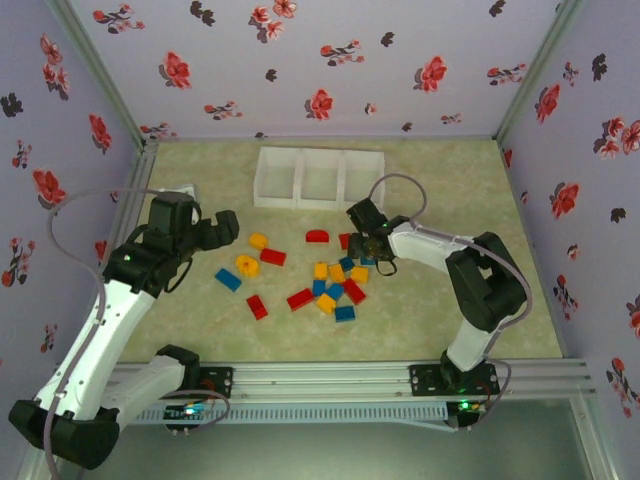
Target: Sort the legos into containers by color
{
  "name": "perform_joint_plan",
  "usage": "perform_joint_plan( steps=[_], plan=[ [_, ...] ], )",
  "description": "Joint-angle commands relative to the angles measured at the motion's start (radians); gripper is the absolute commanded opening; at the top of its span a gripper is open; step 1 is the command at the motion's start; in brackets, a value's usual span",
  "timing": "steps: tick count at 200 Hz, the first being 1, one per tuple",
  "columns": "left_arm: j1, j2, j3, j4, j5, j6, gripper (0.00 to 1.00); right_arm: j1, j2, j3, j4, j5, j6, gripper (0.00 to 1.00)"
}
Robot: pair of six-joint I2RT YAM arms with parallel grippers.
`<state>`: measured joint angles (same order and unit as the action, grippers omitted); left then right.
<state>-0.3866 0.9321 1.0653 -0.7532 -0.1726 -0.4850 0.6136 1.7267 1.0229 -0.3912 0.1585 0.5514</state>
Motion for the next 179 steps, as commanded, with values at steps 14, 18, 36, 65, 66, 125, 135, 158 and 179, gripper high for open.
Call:
perform_joint_plan(
  steps=[14,18,36,65,66,125,135,158,179],
  plan=[
    [-0.016,0.006,0.029,-0.024,-0.002,0.009,1.0,0.008,0.027,0.026,-0.04,0.043,0.01,0.64],
    [-0.016,0.006,0.029,-0.024,-0.002,0.011,1.0,0.008,0.027,0.028,-0.042,0.044,0.01,0.64],
    [-0.022,0.0,0.028,-0.023,-0.003,0.015,1.0,0.008,0.028,0.026,-0.044,0.048,0.008,0.63],
    [-0.024,-0.011,0.027,-0.026,-0.005,0.014,1.0,0.008,0.029,0.031,-0.053,0.058,0.005,0.5],
    [-0.023,-0.011,0.027,-0.027,-0.005,0.014,1.0,0.008,0.028,0.031,-0.053,0.06,0.005,0.49],
    [-0.026,-0.042,0.02,-0.017,-0.011,0.0,1.0,0.006,-0.073,0.175,-0.15,0.157,-0.086,0.38],
    [-0.026,-0.05,0.004,0.0,-0.011,-0.026,1.0,0.005,-0.095,0.212,-0.159,0.17,-0.106,0.37],
    [-0.035,-0.074,-0.047,0.059,0.018,-0.073,1.0,-0.004,-0.128,0.285,-0.145,0.213,-0.151,0.37],
    [-0.039,-0.082,-0.054,0.061,0.015,-0.077,1.0,-0.031,-0.116,0.358,-0.109,0.226,-0.201,0.37]
  ],
)
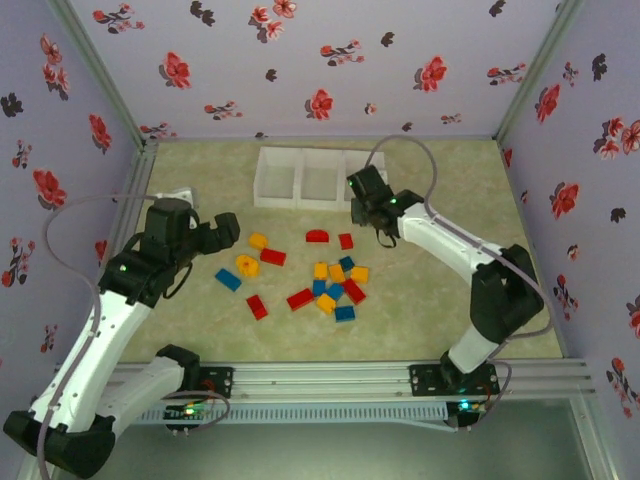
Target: Sort the legos into containers by color
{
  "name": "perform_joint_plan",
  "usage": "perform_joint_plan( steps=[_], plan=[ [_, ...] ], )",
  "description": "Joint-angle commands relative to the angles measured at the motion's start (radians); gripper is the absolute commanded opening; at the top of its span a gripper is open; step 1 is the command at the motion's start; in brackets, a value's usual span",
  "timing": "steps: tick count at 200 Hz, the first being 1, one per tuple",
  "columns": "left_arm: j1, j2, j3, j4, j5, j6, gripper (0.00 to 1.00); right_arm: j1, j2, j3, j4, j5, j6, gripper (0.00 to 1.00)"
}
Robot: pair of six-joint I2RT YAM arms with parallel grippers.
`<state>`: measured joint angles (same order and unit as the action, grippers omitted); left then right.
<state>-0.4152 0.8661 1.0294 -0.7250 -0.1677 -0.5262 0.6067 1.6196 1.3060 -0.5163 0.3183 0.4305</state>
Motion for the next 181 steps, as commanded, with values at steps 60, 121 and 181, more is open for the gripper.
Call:
perform_joint_plan(
  steps=[60,121,181],
  plan=[
    [-0.012,-0.021,-0.011,0.024,0.01,-0.049,1.0,-0.149,0.215,0.293,0.14,-0.045,-0.152,0.35],
    [-0.017,0.018,-0.012,0.012,0.007,-0.054,1.0,-0.203,0.499,0.638,-0.014,-0.17,-0.175,0.53],
    [-0.031,0.077,-0.009,0.026,0.007,-0.033,1.0,-0.173,0.26,0.404,0.018,-0.161,-0.161,0.72]
  ],
)
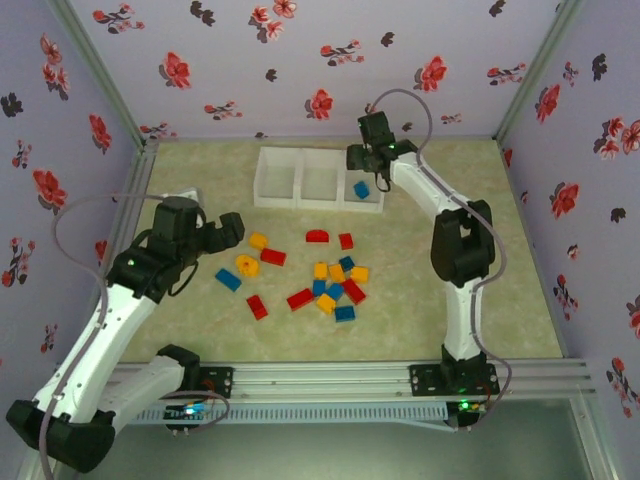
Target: Sort the legos into containers by color
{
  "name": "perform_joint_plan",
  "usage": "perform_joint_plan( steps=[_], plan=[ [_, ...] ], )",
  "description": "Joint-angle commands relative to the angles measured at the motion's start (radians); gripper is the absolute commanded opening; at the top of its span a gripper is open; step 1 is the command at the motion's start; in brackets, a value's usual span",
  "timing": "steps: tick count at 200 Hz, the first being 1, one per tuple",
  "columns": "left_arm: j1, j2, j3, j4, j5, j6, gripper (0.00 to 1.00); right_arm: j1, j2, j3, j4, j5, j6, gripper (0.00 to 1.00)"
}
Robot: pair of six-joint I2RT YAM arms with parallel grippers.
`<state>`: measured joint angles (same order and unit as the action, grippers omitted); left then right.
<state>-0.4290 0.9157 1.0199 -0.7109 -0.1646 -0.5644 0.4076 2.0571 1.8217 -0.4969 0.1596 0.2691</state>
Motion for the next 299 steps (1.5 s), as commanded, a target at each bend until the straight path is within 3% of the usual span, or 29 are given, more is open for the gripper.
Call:
perform_joint_plan(
  steps=[1,33,56,111,133,163,205,299],
  plan=[
    [-0.017,0.03,0.001,0.011,0.004,0.007,1.0,0.029,-0.185,-0.121,0.002,-0.001,0.001,0.73],
    [-0.044,0.092,-0.001,0.008,-0.029,0.017,1.0,0.103,-0.464,-0.414,0.093,0.024,0.033,0.77],
    [-0.05,0.165,0.0,-0.013,-0.043,0.007,1.0,0.135,-0.624,-0.595,0.152,-0.065,0.061,0.79],
    [-0.067,0.3,-0.101,-0.044,-0.068,-0.06,1.0,0.154,-0.858,-0.832,0.141,-0.031,0.142,0.79],
    [-0.072,0.344,-0.124,-0.019,-0.045,-0.043,0.97,0.154,-0.892,-0.871,0.145,-0.035,0.155,0.78],
    [-0.076,0.428,-0.106,-0.019,0.075,0.086,0.95,0.154,-0.885,-0.855,0.112,-0.021,0.14,0.78],
    [-0.082,0.56,-0.069,-0.011,0.129,0.195,0.95,0.154,-0.879,-0.849,0.124,-0.017,0.14,0.8],
    [-0.08,0.715,-0.015,0.027,0.02,0.188,0.99,0.154,-0.892,-0.851,0.091,-0.002,0.139,0.83]
  ],
)
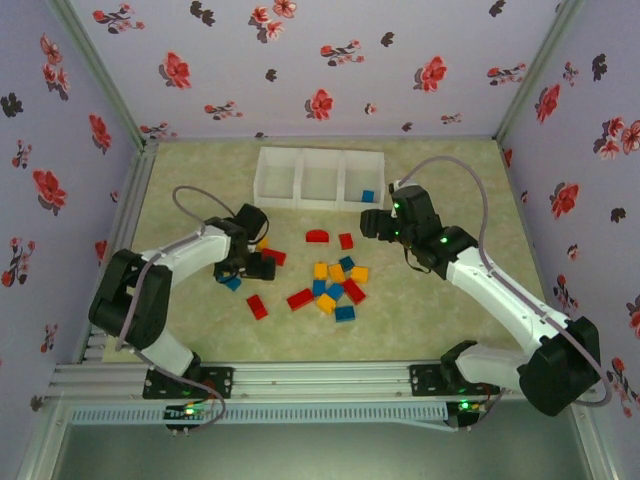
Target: Sort the legos into containers by color
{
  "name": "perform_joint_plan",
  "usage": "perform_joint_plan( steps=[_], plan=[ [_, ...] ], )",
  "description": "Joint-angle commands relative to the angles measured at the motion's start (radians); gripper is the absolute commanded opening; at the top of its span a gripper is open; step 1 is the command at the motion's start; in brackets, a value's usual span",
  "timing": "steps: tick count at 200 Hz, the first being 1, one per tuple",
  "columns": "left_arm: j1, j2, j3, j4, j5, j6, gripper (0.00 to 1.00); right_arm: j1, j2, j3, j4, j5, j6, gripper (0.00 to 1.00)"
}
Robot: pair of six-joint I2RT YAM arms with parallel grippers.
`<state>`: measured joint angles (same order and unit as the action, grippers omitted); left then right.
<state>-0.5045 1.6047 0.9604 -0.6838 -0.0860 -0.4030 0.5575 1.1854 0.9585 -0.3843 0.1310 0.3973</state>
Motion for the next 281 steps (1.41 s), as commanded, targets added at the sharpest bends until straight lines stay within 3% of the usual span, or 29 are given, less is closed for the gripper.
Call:
perform_joint_plan(
  steps=[1,32,92,182,281],
  plan=[
    [-0.005,0.028,0.045,0.0,-0.06,0.028,0.99,0.004,-0.021,0.012,-0.021,0.027,0.011,0.83],
    [0.003,0.063,0.073,0.005,-0.095,0.048,0.97,0.004,-0.039,0.008,-0.029,0.036,0.011,0.83],
    [0.017,0.13,0.126,0.01,-0.097,0.072,0.82,0.004,-0.076,-0.003,-0.056,0.067,0.003,0.84],
    [0.046,0.21,0.251,0.061,-0.08,0.132,0.92,0.003,-0.083,-0.011,-0.06,0.094,-0.001,0.85],
    [0.102,0.286,0.321,0.07,-0.037,0.173,0.8,0.002,-0.096,-0.012,-0.073,0.12,-0.009,0.85]
  ],
)
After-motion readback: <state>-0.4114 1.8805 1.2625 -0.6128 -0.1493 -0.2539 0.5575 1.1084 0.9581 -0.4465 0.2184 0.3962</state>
